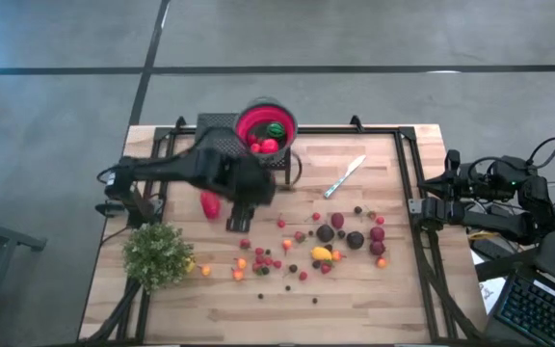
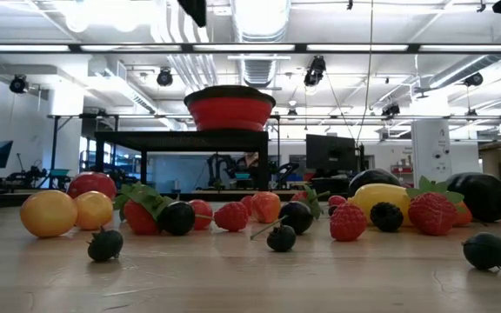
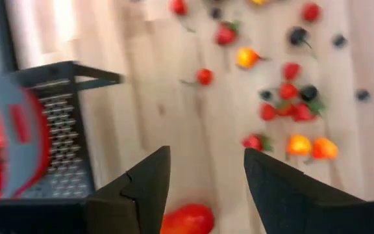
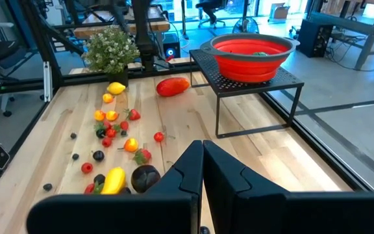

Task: Pick & Place Fruit
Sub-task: Put the orange pear into the red gray strainer bowl on the shelf

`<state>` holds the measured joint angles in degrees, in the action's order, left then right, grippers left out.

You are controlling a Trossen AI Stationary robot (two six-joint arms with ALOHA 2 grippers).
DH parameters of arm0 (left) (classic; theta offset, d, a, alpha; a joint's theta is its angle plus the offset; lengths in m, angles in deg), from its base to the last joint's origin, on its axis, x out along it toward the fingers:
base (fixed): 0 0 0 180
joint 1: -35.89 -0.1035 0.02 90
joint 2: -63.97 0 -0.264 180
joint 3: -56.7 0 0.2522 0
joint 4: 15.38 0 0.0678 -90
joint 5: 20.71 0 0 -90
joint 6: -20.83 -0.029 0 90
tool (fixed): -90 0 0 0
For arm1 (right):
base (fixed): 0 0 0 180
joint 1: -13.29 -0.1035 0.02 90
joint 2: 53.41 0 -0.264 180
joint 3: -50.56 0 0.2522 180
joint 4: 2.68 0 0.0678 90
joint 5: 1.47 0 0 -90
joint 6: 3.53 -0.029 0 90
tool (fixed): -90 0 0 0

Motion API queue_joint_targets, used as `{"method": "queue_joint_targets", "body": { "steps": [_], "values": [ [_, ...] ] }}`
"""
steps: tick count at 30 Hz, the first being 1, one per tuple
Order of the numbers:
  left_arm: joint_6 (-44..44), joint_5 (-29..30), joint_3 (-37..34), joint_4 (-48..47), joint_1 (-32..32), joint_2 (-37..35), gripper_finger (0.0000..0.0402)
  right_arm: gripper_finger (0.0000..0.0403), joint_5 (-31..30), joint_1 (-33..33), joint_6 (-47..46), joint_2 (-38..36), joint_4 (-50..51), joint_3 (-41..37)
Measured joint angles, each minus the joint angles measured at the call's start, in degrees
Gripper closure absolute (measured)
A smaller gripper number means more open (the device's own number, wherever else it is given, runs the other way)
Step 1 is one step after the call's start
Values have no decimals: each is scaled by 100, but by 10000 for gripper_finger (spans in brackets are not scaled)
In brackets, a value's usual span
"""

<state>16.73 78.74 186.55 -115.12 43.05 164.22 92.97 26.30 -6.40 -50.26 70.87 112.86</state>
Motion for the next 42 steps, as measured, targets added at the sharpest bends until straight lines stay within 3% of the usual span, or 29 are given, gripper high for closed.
{"method": "queue_joint_targets", "body": {
  "steps": [9,24,42],
  "values": [
    [1068,-27,-878,-49,842,0,199,394,1,1,1,-2,-2,-1],
    [2984,-1364,-2289,158,1711,0,200,394,1,0,2,0,-2,-1],
    [2813,-1764,-3678,849,1923,296,200,394,0,1,-6,0,-1,-1]
  ]
}}
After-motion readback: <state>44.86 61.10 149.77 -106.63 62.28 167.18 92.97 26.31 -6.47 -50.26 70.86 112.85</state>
